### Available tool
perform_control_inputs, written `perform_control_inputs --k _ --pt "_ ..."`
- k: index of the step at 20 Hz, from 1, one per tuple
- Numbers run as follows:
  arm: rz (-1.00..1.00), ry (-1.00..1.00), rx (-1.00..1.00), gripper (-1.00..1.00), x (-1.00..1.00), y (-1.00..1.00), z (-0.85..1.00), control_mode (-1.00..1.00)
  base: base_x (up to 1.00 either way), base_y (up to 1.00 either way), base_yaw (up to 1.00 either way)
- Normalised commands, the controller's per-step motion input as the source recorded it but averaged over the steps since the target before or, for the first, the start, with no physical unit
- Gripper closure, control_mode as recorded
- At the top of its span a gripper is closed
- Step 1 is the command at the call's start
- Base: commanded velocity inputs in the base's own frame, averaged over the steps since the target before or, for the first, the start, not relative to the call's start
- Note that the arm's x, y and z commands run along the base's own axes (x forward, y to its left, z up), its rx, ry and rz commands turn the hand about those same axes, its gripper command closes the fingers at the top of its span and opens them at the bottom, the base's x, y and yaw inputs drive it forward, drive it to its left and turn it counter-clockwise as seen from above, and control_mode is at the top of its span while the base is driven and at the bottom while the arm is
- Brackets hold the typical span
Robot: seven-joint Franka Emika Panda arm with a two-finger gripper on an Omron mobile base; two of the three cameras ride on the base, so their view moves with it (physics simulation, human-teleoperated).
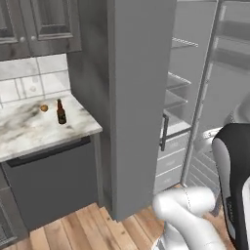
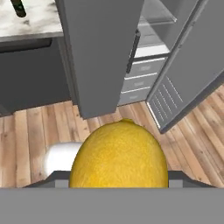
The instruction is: Place the beer on the top shelf of the fridge to keep it out of children's reach, and place the lemon and apple on lower shelves for easy access.
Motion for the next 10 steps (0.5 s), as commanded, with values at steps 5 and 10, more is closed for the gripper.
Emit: perform_control_inputs --k 5,10 --pt "0.0 0.0 0.0 1.0 0.0 0.0 0.0 1.0 0.23 -0.35 -0.46" --pt "0.0 0.0 0.0 1.0 0.0 0.0 0.0 1.0 0.77 -0.29 -0.18"
